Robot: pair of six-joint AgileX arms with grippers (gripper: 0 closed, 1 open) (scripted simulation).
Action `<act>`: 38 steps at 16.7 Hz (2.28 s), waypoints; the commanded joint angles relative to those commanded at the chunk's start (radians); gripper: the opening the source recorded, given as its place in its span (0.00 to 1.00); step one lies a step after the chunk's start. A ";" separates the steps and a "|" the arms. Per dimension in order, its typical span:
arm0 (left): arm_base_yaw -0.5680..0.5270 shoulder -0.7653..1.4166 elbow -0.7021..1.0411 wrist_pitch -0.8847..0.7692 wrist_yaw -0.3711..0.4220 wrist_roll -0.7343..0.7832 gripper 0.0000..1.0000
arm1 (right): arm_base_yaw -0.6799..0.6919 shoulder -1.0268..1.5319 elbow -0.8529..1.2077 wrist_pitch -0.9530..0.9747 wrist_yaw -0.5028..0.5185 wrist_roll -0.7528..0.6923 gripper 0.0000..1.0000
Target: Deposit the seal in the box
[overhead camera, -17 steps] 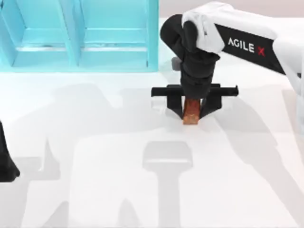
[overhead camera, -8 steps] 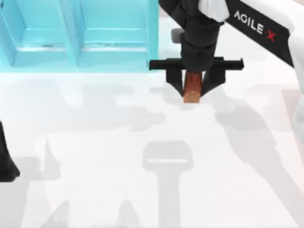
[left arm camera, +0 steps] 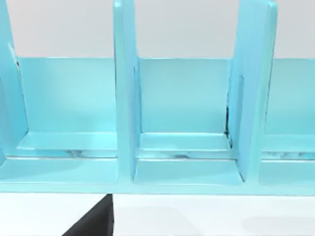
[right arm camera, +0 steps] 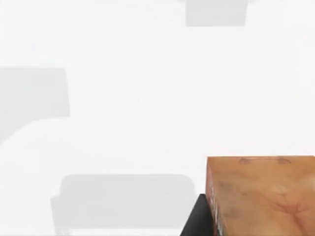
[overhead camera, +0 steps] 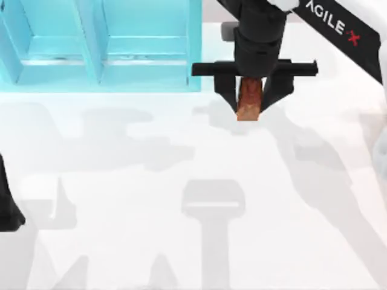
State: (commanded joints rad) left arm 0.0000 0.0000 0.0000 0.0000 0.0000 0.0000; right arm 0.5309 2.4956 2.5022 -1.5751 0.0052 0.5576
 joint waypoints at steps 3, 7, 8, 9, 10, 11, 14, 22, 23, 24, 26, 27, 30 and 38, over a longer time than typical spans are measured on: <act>0.000 0.000 0.000 0.000 0.000 0.000 1.00 | -0.036 -0.023 -0.035 0.006 0.000 -0.035 0.00; 0.000 0.000 0.000 0.000 0.000 0.000 1.00 | -0.219 -0.143 -0.194 0.043 -0.001 -0.221 0.00; 0.000 0.000 0.000 0.000 0.000 0.000 1.00 | -0.286 -0.185 -0.249 0.056 -0.002 -0.291 0.00; 0.000 0.000 0.000 0.000 0.000 0.000 1.00 | -0.359 -0.230 -0.308 0.071 -0.002 -0.365 0.00; 0.000 0.000 0.000 0.000 0.000 0.000 1.00 | -0.437 -0.277 -0.371 0.087 -0.003 -0.445 0.00; 0.000 0.000 0.000 0.000 0.000 0.000 1.00 | -0.517 -0.326 -0.436 0.104 -0.003 -0.526 0.00; 0.000 0.000 0.000 0.000 0.000 0.000 1.00 | -0.747 -0.470 -0.634 0.152 -0.004 -0.760 0.00; 0.000 0.000 0.000 0.000 0.000 0.000 1.00 | -0.977 -0.646 -0.858 0.211 -0.002 -0.990 0.00; 0.000 0.000 0.000 0.000 0.000 0.000 1.00 | -0.977 -0.646 -0.858 0.211 -0.002 -0.990 0.00; 0.000 0.000 0.000 0.000 0.000 0.000 1.00 | -0.974 -0.642 -0.856 0.208 -0.001 -0.987 0.00; 0.000 0.000 0.000 0.000 0.000 0.000 1.00 | -0.972 -0.640 -0.873 0.226 -0.002 -0.990 0.00; 0.000 0.000 0.000 0.000 0.000 0.000 1.00 | -0.971 -0.639 -0.896 0.250 -0.002 -0.990 0.00; 0.000 0.000 0.000 0.000 0.000 0.000 1.00 | -0.973 -0.635 -0.988 0.357 -0.003 -0.987 0.00; 0.000 0.000 0.000 0.000 0.000 0.000 1.00 | -0.974 -0.625 -1.089 0.463 -0.001 -0.986 0.00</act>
State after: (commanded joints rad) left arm 0.0000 0.0000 0.0000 0.0000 0.0000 0.0000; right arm -0.4436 1.8710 1.4137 -1.1124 0.0038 -0.4289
